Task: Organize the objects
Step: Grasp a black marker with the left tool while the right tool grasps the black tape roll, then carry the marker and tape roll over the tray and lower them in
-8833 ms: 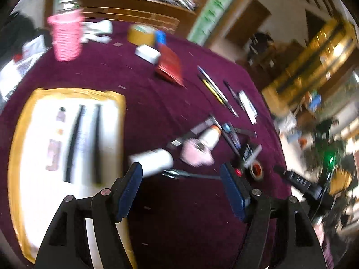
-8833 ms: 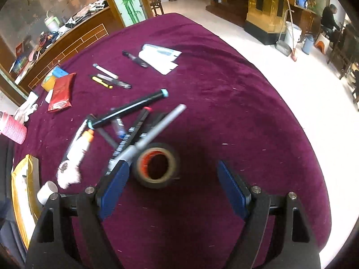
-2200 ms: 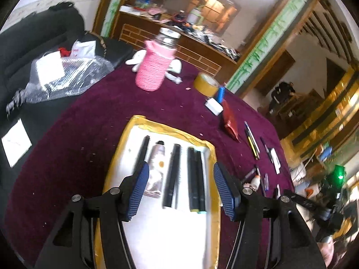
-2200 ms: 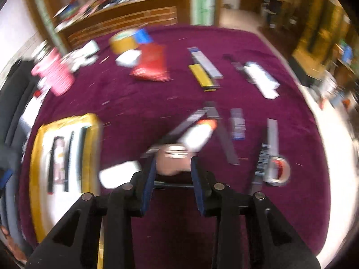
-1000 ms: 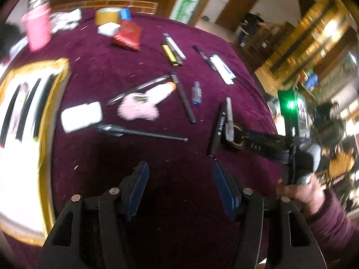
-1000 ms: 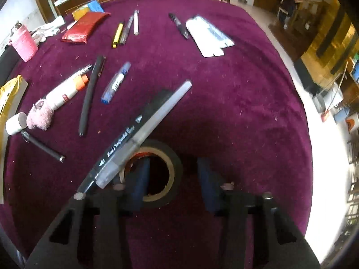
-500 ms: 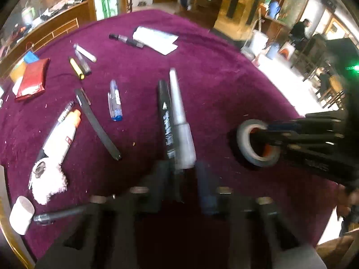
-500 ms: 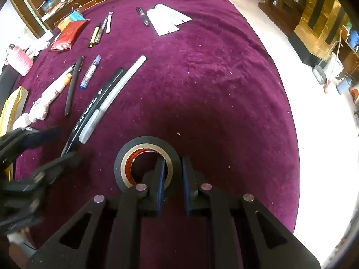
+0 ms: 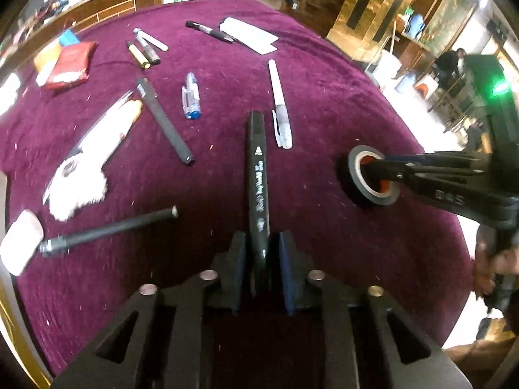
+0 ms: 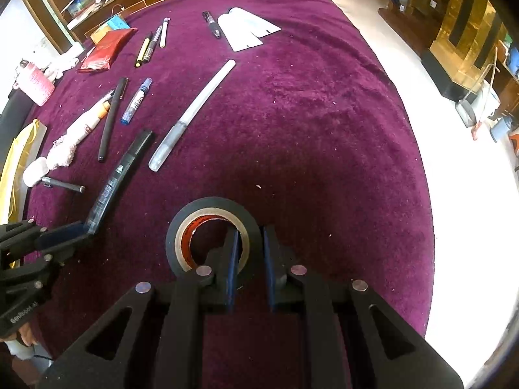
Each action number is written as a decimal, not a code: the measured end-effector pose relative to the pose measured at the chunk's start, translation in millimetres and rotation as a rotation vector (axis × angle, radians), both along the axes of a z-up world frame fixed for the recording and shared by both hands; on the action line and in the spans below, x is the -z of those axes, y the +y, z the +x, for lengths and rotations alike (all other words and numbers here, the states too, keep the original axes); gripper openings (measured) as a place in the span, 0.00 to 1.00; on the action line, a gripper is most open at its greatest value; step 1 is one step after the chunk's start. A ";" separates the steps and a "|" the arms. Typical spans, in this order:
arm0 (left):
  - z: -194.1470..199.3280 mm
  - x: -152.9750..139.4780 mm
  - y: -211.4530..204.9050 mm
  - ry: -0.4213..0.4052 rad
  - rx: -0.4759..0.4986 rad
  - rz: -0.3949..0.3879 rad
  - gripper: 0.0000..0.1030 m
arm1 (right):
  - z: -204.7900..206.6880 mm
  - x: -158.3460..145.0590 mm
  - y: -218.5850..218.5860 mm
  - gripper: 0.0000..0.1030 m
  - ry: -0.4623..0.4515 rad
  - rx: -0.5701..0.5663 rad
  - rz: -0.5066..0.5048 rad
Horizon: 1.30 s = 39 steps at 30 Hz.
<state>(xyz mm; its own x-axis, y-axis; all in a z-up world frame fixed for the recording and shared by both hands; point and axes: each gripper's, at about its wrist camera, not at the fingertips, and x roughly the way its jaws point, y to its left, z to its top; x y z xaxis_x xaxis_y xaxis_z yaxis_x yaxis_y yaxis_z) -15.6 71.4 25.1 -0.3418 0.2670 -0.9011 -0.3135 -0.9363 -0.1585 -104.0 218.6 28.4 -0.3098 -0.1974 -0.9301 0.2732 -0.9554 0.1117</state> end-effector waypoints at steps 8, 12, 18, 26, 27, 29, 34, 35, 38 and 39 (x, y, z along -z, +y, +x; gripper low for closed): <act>-12.4 3.4 33.3 0.120 0.035 -0.112 0.10 | 2.5 0.0 -5.1 0.13 0.020 -0.006 0.033; -8.3 -4.1 11.5 0.082 -0.020 -0.027 0.11 | 2.1 -0.4 0.0 0.12 0.001 -0.002 -0.013; 21.7 -33.9 -37.0 0.114 -0.115 0.085 0.11 | 11.0 -13.4 -4.8 0.12 -0.015 -0.009 -0.118; 60.4 -70.4 -127.1 0.160 -0.283 0.162 0.11 | 23.2 -43.9 -71.9 0.12 -0.011 -0.102 -0.200; 64.9 -73.3 -141.2 0.166 -0.306 0.156 0.11 | 26.0 -49.0 -89.5 0.12 -0.010 -0.130 -0.207; 72.8 -76.9 -168.7 0.170 -0.352 0.144 0.11 | 31.7 -55.7 -112.3 0.12 -0.010 -0.167 -0.219; 86.3 -68.7 -238.7 0.148 -0.469 0.101 0.11 | 48.9 -68.6 -191.3 0.12 -0.032 -0.279 -0.269; 89.9 -65.3 -249.1 0.141 -0.485 0.100 0.11 | 53.2 -69.7 -209.7 0.12 -0.042 -0.304 -0.279; 96.6 -52.8 -282.2 0.106 -0.527 0.080 0.11 | 65.0 -70.4 -255.6 0.12 -0.063 -0.363 -0.291; 97.0 -47.8 -290.1 0.092 -0.534 0.080 0.11 | 70.1 -69.7 -270.9 0.12 -0.065 -0.384 -0.288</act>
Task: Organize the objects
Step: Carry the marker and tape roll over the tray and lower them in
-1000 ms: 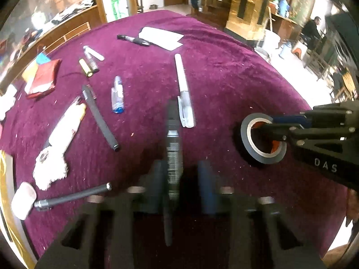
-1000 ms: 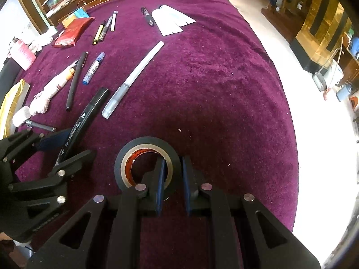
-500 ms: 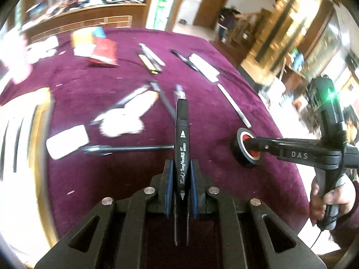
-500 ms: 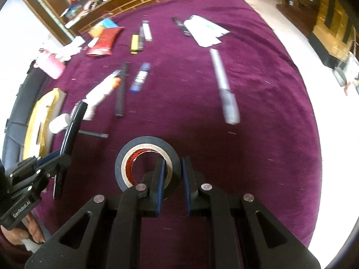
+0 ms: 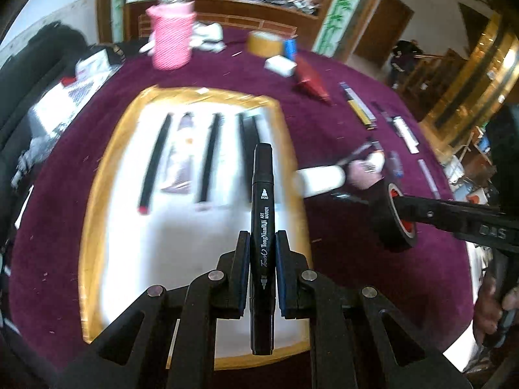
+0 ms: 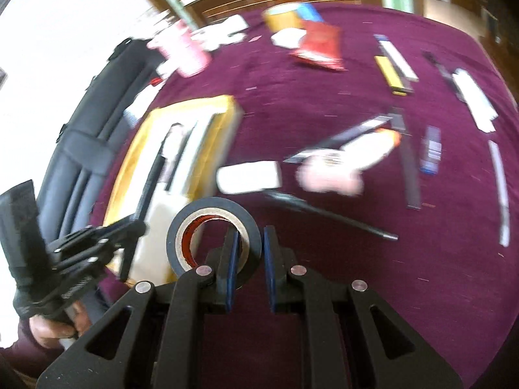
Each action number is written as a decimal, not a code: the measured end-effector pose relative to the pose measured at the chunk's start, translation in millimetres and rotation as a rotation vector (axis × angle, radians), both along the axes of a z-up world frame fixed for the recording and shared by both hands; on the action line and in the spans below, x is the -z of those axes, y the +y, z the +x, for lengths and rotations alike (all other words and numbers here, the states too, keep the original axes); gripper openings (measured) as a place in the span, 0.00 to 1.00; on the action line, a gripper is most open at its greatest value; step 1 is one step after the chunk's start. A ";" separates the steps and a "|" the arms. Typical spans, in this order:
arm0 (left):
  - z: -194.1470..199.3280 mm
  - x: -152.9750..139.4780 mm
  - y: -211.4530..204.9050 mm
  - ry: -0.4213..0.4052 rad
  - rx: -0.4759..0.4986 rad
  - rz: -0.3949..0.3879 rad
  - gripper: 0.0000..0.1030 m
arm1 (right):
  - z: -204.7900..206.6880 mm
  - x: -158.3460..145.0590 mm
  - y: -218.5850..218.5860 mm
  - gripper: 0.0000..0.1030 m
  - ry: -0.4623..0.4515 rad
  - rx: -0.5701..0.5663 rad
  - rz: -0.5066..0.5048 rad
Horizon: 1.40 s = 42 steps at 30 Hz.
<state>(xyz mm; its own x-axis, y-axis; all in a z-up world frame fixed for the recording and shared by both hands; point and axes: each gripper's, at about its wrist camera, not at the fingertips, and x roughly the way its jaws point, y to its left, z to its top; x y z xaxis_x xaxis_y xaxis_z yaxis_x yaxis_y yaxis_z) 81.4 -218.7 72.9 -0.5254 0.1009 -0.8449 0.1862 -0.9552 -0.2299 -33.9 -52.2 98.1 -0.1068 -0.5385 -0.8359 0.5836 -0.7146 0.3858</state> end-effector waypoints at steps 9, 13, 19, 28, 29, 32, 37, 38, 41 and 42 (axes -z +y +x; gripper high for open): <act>0.5 39.6 -53.1 -0.089 -0.035 0.028 0.11 | 33.4 22.4 -95.5 0.12 0.014 -0.116 0.085; -1.2 49.5 -70.3 -0.119 -0.039 0.042 0.11 | 38.6 30.2 -114.4 0.12 0.027 -0.129 0.125; -8.4 57.1 -78.8 -0.129 -0.014 0.076 0.11 | 42.5 40.9 -129.4 0.12 0.031 -0.127 0.175; -19.8 55.1 -78.1 -0.115 0.019 0.078 0.11 | 41.5 57.1 -141.4 0.12 0.051 -0.122 0.255; -18.5 55.0 -78.5 -0.118 0.023 0.078 0.11 | 41.0 58.4 -141.8 0.12 0.052 -0.121 0.264; -12.5 52.9 -78.8 -0.129 0.027 0.092 0.11 | 40.8 62.2 -143.0 0.12 0.069 -0.120 0.298; -2.0 56.2 -73.2 -0.153 0.042 0.126 0.11 | 40.4 64.1 -148.2 0.12 0.129 -0.107 0.379; -1.4 55.6 -70.4 -0.150 0.049 0.111 0.11 | 42.8 63.1 -149.3 0.12 0.140 -0.108 0.390; -5.3 55.0 -67.5 -0.150 0.053 0.125 0.11 | 45.3 63.2 -153.4 0.12 0.173 -0.106 0.429; -6.7 54.7 -65.7 -0.151 0.056 0.128 0.11 | 45.9 63.2 -154.3 0.12 0.187 -0.105 0.440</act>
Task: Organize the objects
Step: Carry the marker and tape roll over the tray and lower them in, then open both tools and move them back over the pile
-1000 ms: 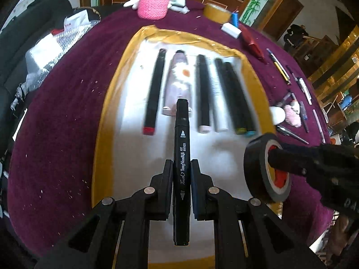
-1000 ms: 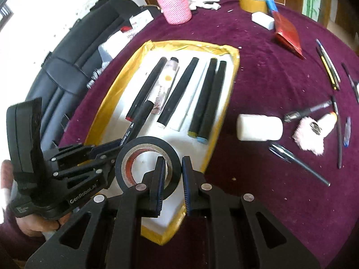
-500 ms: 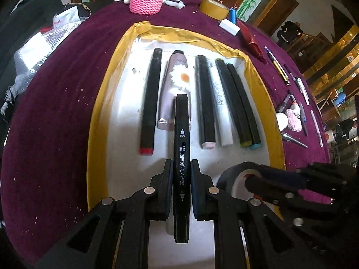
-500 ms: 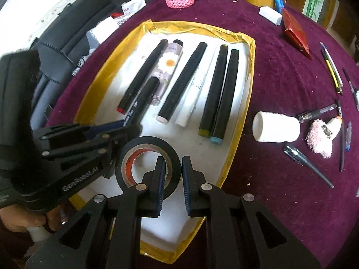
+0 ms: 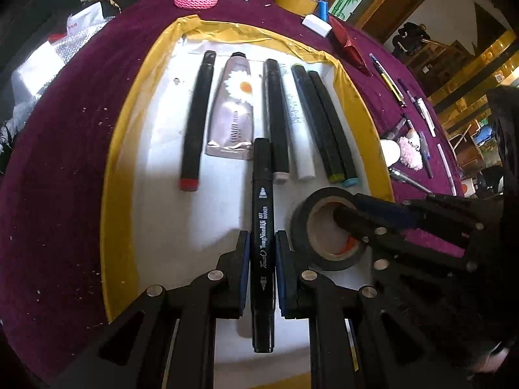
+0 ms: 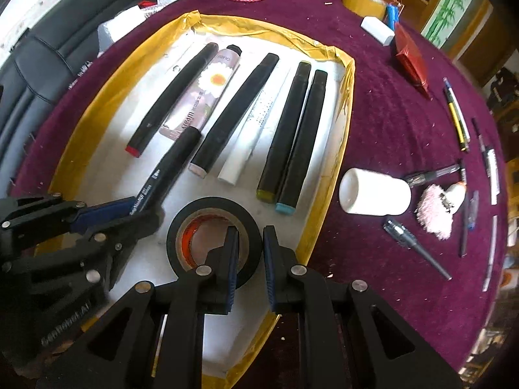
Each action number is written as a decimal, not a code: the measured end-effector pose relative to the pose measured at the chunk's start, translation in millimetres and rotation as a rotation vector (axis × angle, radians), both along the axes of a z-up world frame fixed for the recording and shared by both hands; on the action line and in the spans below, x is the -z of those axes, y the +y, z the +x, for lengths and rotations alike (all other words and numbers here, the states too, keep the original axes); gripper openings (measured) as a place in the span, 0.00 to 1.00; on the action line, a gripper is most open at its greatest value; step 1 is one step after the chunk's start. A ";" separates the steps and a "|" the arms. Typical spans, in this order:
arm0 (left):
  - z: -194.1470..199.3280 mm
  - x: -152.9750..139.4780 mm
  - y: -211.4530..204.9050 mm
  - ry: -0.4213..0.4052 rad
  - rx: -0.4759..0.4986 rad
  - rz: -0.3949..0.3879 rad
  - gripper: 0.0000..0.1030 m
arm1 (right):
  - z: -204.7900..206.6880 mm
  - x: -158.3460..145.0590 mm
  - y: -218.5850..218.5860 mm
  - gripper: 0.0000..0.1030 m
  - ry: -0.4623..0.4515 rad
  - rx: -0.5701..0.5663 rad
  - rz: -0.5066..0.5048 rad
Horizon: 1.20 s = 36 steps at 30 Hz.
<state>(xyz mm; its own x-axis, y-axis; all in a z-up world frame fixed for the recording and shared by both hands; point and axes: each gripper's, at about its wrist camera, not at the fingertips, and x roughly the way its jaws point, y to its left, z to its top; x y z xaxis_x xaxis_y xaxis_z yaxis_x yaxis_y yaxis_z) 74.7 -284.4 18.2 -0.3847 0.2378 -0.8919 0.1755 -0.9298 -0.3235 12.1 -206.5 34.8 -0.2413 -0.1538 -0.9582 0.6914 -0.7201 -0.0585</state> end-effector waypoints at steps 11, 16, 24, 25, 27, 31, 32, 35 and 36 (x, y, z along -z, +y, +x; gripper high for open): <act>5.1 -13.9 -17.8 0.031 -0.066 0.059 0.45 | -9.6 -18.7 14.7 0.20 -0.040 0.074 -0.085; 10.3 -36.5 -28.9 0.054 -0.131 0.062 0.51 | -16.1 -35.3 36.3 0.25 -0.057 0.142 -0.202; 2.5 -70.9 2.6 0.121 -0.091 0.111 0.54 | -27.0 -59.1 109.4 0.36 0.039 0.302 -0.258; 0.3 -71.9 11.7 0.119 -0.075 0.107 0.54 | -31.4 -57.4 124.8 0.37 0.038 0.337 -0.259; -0.8 -72.9 26.1 0.105 -0.051 0.106 0.54 | -39.2 -53.5 151.4 0.37 0.030 0.391 -0.255; 0.0 -70.5 61.0 0.067 -0.025 0.095 0.54 | -60.5 -41.0 218.2 0.37 0.030 0.494 -0.236; 0.8 -69.0 69.1 0.056 -0.021 0.094 0.54 | -65.9 -38.0 236.7 0.37 0.027 0.520 -0.231; 2.7 -64.1 98.4 0.015 -0.014 0.092 0.54 | -81.1 -34.8 283.7 0.37 0.023 0.579 -0.221; 3.4 -63.1 106.9 0.007 -0.016 0.088 0.54 | -89.2 -34.2 298.8 0.37 0.029 0.590 -0.213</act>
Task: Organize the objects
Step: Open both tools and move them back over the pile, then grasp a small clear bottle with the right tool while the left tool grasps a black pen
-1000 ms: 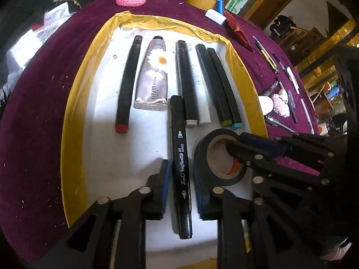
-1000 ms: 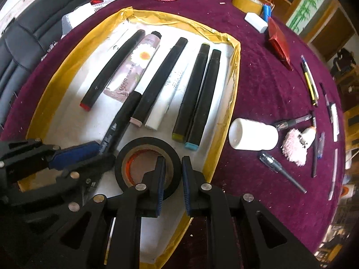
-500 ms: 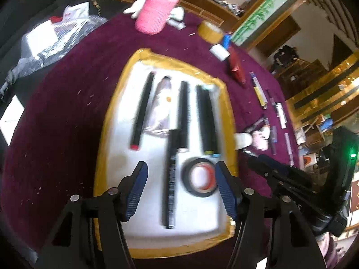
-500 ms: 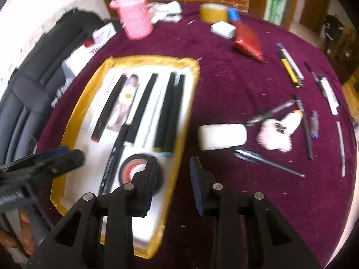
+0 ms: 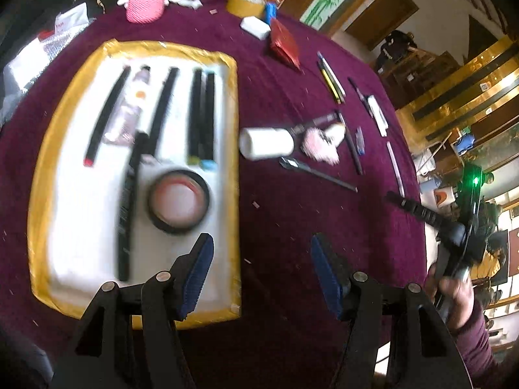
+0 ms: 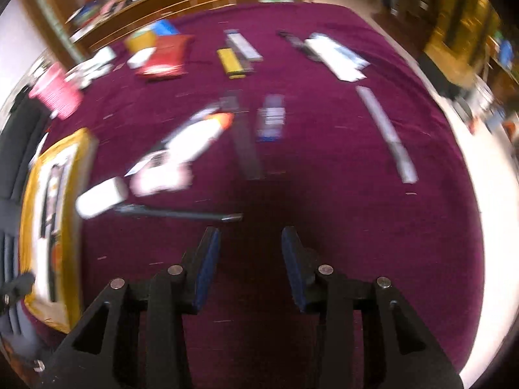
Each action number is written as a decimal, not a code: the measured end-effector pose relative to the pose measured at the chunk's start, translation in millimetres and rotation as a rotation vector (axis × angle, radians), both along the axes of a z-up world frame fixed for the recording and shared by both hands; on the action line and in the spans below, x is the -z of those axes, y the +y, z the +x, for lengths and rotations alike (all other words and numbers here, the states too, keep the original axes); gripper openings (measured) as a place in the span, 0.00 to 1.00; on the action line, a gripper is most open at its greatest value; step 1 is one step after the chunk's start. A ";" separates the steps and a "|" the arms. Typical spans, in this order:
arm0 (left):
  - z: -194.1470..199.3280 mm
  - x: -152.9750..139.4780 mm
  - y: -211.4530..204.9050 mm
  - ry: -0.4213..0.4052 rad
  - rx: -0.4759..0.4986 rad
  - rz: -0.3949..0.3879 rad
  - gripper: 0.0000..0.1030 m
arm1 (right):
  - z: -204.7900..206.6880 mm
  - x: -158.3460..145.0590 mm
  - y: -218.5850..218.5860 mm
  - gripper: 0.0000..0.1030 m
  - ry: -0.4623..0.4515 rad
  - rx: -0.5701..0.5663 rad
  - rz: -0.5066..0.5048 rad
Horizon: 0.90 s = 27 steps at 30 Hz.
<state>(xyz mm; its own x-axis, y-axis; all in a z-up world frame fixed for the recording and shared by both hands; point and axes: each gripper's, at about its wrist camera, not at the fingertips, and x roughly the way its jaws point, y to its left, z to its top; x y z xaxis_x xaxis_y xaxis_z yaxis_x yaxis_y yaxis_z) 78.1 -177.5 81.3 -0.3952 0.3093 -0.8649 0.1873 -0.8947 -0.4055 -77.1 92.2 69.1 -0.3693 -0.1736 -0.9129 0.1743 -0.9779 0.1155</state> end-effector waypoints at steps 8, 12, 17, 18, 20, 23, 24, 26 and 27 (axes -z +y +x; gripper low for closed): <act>11.4 8.8 65.2 -0.047 -0.005 0.000 0.54 | -82.1 -0.7 18.0 0.37 -0.003 -0.067 -0.075; 21.8 9.0 77.5 -0.048 -0.029 -0.002 0.54 | -110.4 8.9 -16.8 0.37 -0.006 -0.148 -0.047; 36.7 9.8 72.8 -0.047 -0.106 0.001 0.55 | -128.0 39.7 -36.2 0.36 -0.043 -0.190 0.065; 38.9 8.7 71.1 -0.041 -0.120 0.000 0.55 | -130.7 45.0 -39.1 0.37 -0.050 -0.196 0.072; 39.9 5.9 69.9 -0.028 -0.135 -0.005 0.55 | -131.0 43.9 -41.2 0.28 -0.025 -0.204 0.074; 32.2 -0.4 74.6 -0.001 -0.133 -0.012 0.54 | -132.8 45.0 -43.1 0.07 -0.031 -0.220 0.059; 26.6 -2.6 78.2 0.008 -0.122 -0.013 0.54 | -132.2 45.1 -40.1 0.07 -0.037 -0.222 0.045; 12.2 -7.2 86.3 0.030 -0.093 -0.010 0.54 | -126.7 45.5 -33.2 0.07 -0.044 -0.232 0.041; 2.6 -9.1 92.0 0.040 -0.074 -0.010 0.54 | -121.6 45.8 -27.1 0.07 -0.047 -0.237 0.039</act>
